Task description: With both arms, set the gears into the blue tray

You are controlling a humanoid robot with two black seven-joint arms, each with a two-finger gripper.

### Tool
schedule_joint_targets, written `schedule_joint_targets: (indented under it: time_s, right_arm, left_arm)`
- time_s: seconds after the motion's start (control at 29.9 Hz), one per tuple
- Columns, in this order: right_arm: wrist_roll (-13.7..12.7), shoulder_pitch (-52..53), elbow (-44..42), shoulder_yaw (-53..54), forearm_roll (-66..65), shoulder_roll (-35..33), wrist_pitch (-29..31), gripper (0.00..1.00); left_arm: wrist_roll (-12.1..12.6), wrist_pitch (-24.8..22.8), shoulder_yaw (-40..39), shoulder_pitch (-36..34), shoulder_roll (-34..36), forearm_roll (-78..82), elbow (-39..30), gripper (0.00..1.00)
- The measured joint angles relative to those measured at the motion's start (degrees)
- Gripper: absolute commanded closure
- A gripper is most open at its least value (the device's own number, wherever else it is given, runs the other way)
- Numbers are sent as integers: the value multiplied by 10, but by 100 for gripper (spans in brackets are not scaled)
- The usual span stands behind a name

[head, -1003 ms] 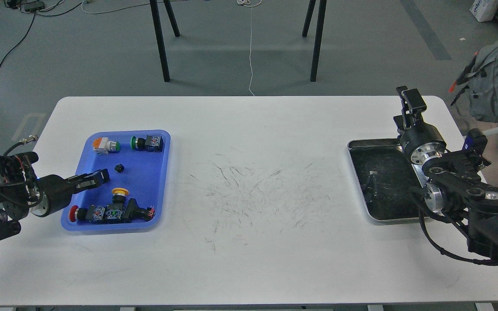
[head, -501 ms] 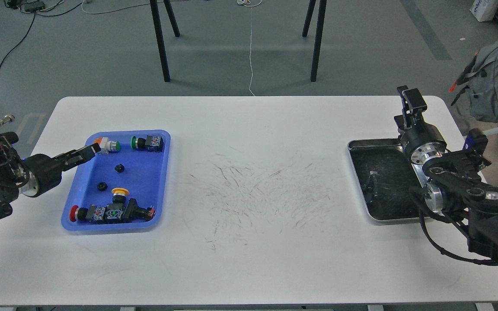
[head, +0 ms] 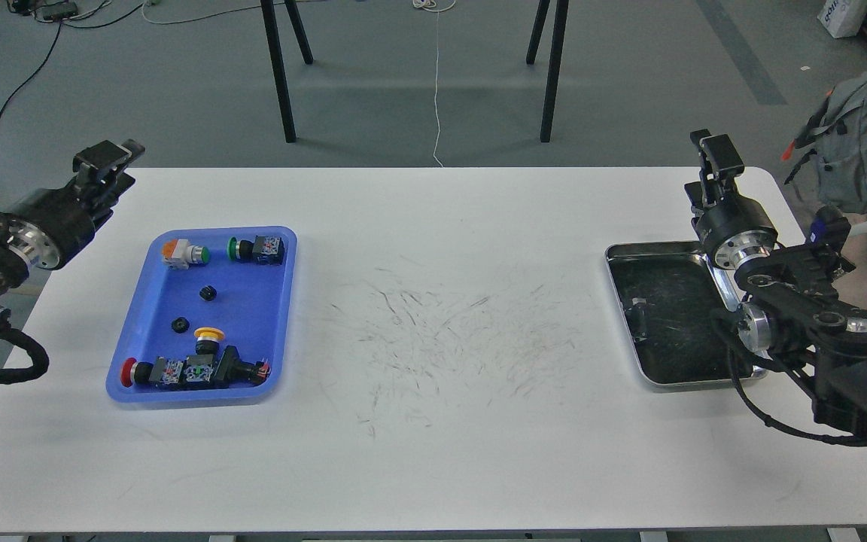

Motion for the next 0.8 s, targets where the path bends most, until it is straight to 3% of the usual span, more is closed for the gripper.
schedule_joint_targets:
  time_s: [0.07, 0.3, 0.57, 0.8]
  right_arm:
    - [0, 4, 3, 0, 0, -3, 1, 4]
    - [0, 22, 26, -13, 1, -10, 2, 4]
    - [0, 51, 30, -32, 2, -11, 1, 4]
    - [0, 63, 30, -33, 3, -5, 6, 4]
  left_arm:
    - [0, -9, -12, 0, -3, -10, -20, 22]
    - [0, -69, -54, -1, -42, -33, -40, 1]
    - [0, -191, -86, -9, -62, -103, -34, 0]
    - [0, -249, -91, -10, -77, -148, -15, 0]
